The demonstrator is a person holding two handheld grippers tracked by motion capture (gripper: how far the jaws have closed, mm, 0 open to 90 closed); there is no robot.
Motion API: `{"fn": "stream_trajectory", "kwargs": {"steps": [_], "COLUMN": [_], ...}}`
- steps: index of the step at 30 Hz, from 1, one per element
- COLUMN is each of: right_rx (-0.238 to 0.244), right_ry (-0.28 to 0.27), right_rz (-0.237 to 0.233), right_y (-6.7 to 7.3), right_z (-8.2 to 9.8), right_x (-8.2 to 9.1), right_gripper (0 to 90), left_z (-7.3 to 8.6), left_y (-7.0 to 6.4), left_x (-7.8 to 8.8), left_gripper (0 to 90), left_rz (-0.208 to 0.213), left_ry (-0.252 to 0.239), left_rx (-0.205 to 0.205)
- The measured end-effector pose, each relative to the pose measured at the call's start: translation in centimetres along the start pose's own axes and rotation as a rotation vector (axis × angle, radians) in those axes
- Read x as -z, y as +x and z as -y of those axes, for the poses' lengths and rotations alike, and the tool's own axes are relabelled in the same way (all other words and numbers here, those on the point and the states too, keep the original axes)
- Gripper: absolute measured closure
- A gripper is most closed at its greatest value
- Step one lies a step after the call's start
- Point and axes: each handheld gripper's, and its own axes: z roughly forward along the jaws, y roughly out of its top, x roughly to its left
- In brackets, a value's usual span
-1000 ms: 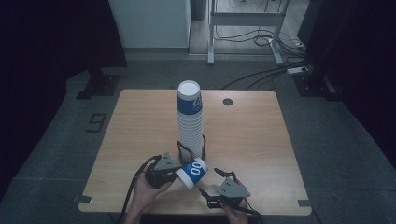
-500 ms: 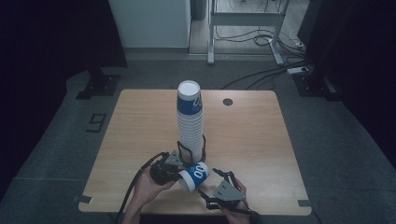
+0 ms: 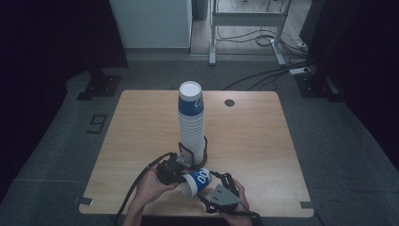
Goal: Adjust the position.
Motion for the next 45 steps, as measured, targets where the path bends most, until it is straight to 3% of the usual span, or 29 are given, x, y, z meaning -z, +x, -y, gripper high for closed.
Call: {"fn": "stream_trajectory", "kwargs": {"steps": [4,8,14,19,26,32,34,45], "right_rx": [0.017,0.055,0.082,0.085,0.126,0.121,0.118,0.129], "right_ry": [-0.001,0.004,0.01,0.004,-0.004,0.015,0.017,-0.014], "right_rz": [-0.007,-0.028,-0.041,-0.038,-0.056,-0.06,-0.058,-0.089], "right_y": [0.0,0.2,0.4,0.4,0.7,1.1,1.1,1.4], "right_z": [-0.1,-0.6,-1.0,-1.2,-1.9,-2.2,-2.3,-2.9], "right_x": [-0.1,-0.4,-1.0,-0.9,-1.3,-2.1,-2.5,-2.8], "right_gripper": [11.0,4.5,0.0,0.0,0.0,0.0,0.0,9.5], "left_z": [-0.3,-0.7,-0.9,-0.9,-1.1,-1.3,-1.4,-1.5], "left_y": [-0.1,-0.2,-0.5,-0.4,-0.4,-0.5,-0.7,-0.8], "left_x": [0.1,0.1,-0.1,0.0,0.2,0.2,0.2,0.2], "left_gripper": [84.4,84.4,84.4,84.4,84.5,84.7,84.6,85.1], "left_rz": [-0.002,0.008,0.013,0.019,0.011,0.057,0.052,0.052], "left_ry": [0.02,0.044,0.039,0.034,0.034,0.007,0.003,-0.018], "left_rx": [-0.008,-0.015,-0.015,-0.008,0.002,0.007,0.009,0.016]}}
